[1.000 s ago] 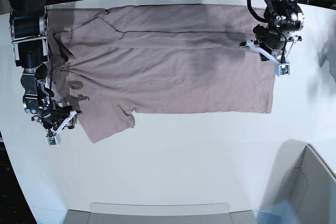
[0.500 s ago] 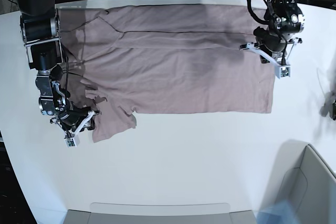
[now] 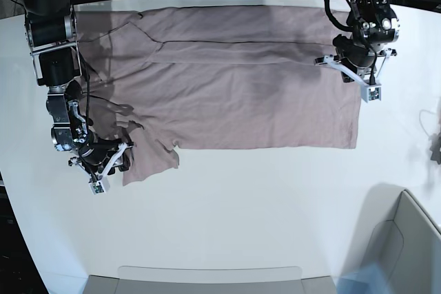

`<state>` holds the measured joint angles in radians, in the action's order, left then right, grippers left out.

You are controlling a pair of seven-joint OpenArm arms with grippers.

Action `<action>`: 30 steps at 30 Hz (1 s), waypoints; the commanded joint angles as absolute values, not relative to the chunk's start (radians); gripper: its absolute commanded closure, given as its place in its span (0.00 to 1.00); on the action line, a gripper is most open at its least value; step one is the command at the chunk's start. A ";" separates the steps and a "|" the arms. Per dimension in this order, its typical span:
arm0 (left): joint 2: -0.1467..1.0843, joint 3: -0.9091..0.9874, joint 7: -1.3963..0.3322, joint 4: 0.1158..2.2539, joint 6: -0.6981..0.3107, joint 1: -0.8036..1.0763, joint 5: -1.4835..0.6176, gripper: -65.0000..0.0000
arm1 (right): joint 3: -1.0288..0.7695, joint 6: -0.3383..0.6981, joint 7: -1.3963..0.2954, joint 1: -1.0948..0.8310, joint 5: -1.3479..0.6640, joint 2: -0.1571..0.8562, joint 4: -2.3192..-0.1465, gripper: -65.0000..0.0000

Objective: Fold the T-shirt properly
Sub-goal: 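Reach the right gripper down to grasp the shirt's hem corner, then reach the left gripper down to grasp the other hem corner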

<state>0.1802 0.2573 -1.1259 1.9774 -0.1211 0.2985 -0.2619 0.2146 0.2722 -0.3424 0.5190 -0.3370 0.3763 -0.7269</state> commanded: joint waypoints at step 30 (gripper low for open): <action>0.216 0.257 -1.101 1.883 -0.124 0.151 -0.263 0.91 | 0.302 0.275 -0.305 0.575 -0.337 0.340 -0.581 0.65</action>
<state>0.1982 0.2543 -1.1255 1.8641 -0.1291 0.1658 -0.2630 0.2989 0.2634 -0.2527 0.5625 -0.3439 0.3359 -0.5816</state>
